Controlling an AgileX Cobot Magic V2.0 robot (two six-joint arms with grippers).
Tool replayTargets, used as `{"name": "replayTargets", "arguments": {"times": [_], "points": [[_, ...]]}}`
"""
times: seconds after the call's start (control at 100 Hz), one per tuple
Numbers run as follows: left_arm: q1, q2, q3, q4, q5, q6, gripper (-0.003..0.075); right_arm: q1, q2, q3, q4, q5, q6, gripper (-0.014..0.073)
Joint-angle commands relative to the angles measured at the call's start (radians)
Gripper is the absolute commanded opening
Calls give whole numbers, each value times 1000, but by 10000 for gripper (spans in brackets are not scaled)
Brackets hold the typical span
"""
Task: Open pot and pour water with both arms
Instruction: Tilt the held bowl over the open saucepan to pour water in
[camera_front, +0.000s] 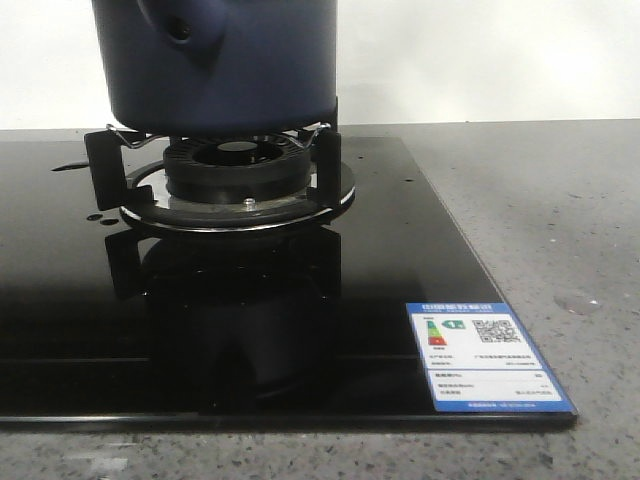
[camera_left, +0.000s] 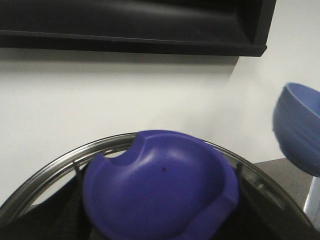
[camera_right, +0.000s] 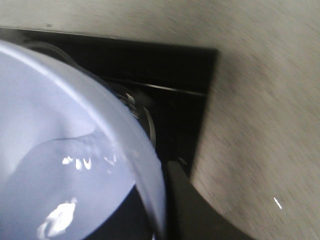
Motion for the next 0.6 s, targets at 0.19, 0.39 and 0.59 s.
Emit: {"name": "replayTargets", "arguments": {"times": [0.19, 0.39, 0.59], "points": [[-7, -8, -31, -44, 16, -8, 189, 146, 179, -373, -101, -43, 37, -58], [-7, -8, -31, -44, 16, -8, 189, 223, 244, -437, -278, -126, 37, -58], [-7, -8, -31, -44, 16, -8, 189, 294, 262, -437, -467, -237, 37, -58]]}}
